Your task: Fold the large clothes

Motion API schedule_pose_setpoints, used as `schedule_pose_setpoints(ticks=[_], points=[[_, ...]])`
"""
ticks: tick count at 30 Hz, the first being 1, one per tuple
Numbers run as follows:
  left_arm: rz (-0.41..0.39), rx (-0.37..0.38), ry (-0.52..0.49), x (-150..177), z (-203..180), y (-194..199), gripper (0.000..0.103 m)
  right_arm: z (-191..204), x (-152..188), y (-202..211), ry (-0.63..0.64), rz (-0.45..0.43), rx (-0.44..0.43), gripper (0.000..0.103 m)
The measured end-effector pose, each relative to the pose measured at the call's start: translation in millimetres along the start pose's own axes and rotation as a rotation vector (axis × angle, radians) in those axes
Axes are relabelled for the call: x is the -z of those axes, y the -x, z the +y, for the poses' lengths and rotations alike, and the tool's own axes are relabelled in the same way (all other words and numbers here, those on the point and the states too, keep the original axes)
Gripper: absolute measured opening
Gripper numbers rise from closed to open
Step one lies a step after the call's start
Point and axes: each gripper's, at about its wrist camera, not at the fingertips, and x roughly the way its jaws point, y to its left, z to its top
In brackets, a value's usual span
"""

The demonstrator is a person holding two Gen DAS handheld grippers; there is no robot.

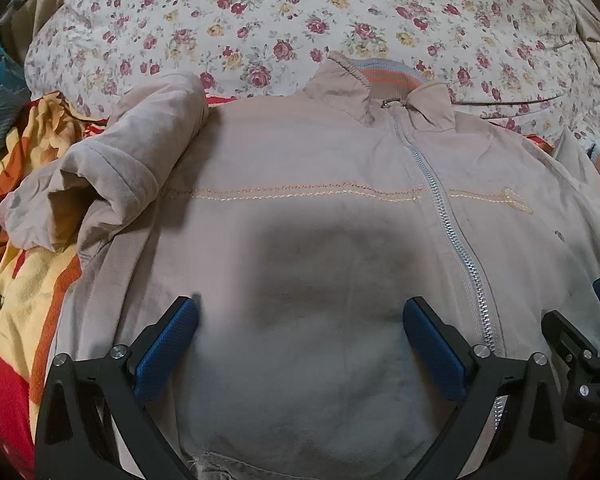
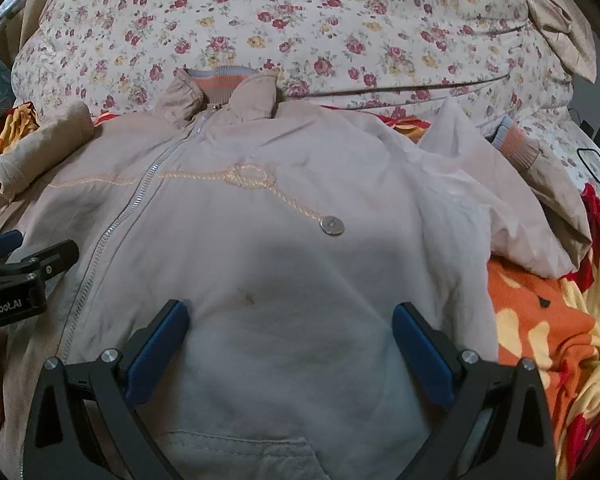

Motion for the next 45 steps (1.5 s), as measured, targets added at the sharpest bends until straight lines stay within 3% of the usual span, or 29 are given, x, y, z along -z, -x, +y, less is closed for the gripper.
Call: schedule_pose_setpoints(ticks=[8, 12, 14, 17, 20, 23, 25, 28, 33, 35, 36, 37, 38, 41, 45], points=[[-0.016, 0.018, 0.011, 1, 4, 1, 0.101, -2, 0, -1, 0.004, -0.006, -0.013, 0.103], [-0.022, 0.12, 0.046, -1, 13, 14, 0.099, -1, 1, -1, 0.005, -0.008, -0.009, 0.103], [-0.058, 0.211, 0.09, -5, 29, 43, 0.098, 1, 1, -1, 0.008, -0.006, 0.004, 0.103], [-0.19, 0.268, 0.163, -19, 68, 94, 0.098, 5, 1, 0, 0.019, -0.009, 0.027, 0.103], [-0.231, 0.286, 0.252, -35, 132, 115, 0.098, 5, 1, 0, 0.021, -0.009, 0.028, 0.103], [-0.206, 0.221, 0.341, -43, 209, 95, 0.098, 5, 0, 0, 0.025, -0.006, 0.032, 0.103], [-0.168, 0.179, 0.43, -33, 272, 60, 0.098, 6, 1, -1, 0.029, -0.006, 0.034, 0.103], [-0.097, 0.125, 0.587, -8, 331, 12, 0.092, 6, 1, -1, 0.03, -0.008, 0.031, 0.103], [-0.112, 0.232, 0.744, -6, 357, -26, 0.09, 4, 1, -2, 0.023, -0.01, 0.017, 0.103], [-0.091, 0.218, 0.767, -15, 357, -35, 0.078, 4, 0, -3, 0.022, -0.011, 0.016, 0.103], [-0.076, 0.205, 0.764, -20, 356, -35, 0.057, 4, 0, -3, 0.022, -0.011, 0.015, 0.103], [-0.064, 0.155, 0.753, -25, 353, -32, 0.024, 4, 0, -3, 0.021, -0.01, 0.013, 0.103], [-0.068, 0.104, 0.737, -28, 350, -22, 0.014, 4, 0, -3, 0.02, -0.01, 0.013, 0.103], [-0.18, 0.018, 0.692, -42, 343, 30, 0.012, 4, -1, -2, 0.02, -0.011, 0.013, 0.103], [-0.374, -0.123, 0.673, -74, 365, 113, 0.012, 3, -2, -1, 0.017, -0.002, 0.004, 0.103]])
